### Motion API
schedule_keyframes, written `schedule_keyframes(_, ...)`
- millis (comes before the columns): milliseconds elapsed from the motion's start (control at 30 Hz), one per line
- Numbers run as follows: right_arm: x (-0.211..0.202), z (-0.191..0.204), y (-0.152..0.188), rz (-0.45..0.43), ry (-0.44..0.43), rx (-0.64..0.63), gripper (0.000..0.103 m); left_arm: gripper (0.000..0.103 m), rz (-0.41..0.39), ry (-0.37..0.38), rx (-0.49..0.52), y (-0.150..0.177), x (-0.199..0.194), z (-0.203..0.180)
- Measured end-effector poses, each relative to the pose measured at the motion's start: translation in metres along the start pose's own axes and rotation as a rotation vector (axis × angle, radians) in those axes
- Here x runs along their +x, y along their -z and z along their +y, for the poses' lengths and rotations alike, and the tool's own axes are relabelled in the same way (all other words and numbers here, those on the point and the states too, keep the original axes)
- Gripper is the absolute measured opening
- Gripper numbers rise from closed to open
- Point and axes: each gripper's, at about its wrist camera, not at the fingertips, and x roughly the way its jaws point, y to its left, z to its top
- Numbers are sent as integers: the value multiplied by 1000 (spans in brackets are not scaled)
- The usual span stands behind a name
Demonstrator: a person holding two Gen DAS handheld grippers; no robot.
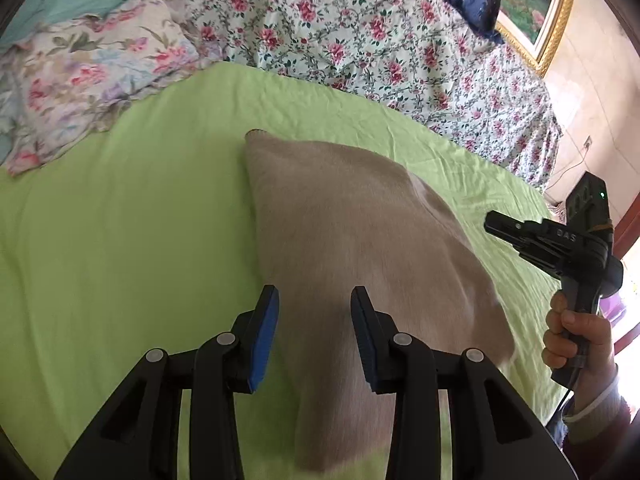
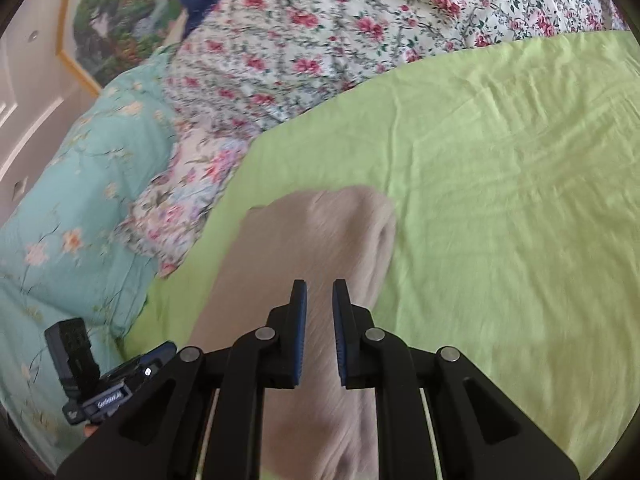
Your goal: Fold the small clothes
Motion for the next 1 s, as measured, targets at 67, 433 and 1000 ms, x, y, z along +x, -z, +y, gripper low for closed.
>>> schedule_keyframes(67,-8,7,15,6,-14,-5,14,37,-6,6,-15,10,-13,4)
schedule_keyframes(433,17,35,72,146,-65,-54,15,36,-5,174,60,36,-26,-25)
schedule_keyframes(1000,22,4,90,159,165,-127,4,23,125,134,27,73,19,-19)
